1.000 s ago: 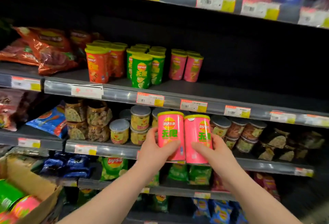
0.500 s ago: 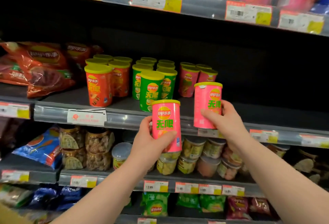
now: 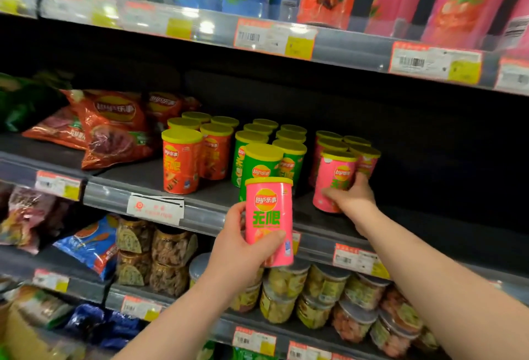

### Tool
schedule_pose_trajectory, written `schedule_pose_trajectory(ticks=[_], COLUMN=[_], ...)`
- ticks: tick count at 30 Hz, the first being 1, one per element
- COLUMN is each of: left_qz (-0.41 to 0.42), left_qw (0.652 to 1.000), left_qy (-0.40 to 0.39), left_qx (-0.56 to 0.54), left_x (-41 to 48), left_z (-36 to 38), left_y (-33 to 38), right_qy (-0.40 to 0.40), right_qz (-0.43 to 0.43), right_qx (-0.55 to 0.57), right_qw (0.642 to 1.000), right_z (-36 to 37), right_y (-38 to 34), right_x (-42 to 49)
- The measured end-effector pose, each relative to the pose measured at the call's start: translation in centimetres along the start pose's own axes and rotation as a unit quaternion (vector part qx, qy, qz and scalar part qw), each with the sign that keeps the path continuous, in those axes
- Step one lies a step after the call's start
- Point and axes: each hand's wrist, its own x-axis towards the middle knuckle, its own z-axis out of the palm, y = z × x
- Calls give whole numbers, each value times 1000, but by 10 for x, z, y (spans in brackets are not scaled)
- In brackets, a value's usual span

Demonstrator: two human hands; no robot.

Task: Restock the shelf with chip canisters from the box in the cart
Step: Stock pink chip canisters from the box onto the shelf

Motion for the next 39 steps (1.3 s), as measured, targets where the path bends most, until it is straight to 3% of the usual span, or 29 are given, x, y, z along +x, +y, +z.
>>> schedule_pose_trajectory(ticks=[15,20,23,26,28,33,36,37,39], left_qz=[6,27,49,83,107,144,180,187,204], left_qw=[999,999,997,992,988,967,930,899,790], left_qy=[17,-1,-14,-26,-39,-77,-92,-87,-80], left_qx=[34,42,58,87,105,194,307,385,572], left_x=[1,5,11,18,23,37,47,51,57], left_z=[24,41,55,71,83,107,111,110,103], left_y=[0,7,12,16,19,20,14,10,-1], right_qy=[-53,-67,-42,-155,-240,-206,-152,-127,-80], right_qz=[-22,4,-29,-58,-63,-48,-30,-24,-15], right_qx=[-55,-31,8,99,104,113,145,153,141], right_qw=[997,997,999,981,963,971,977,980,987], right_z=[3,-11,-32,-55,-64,-76,-83,-86,-88], right_y=[6,15,11,-2,-5,5,17,20,27], right_x=[18,15,-3,-35,-51,-53,-37,-32,-19])
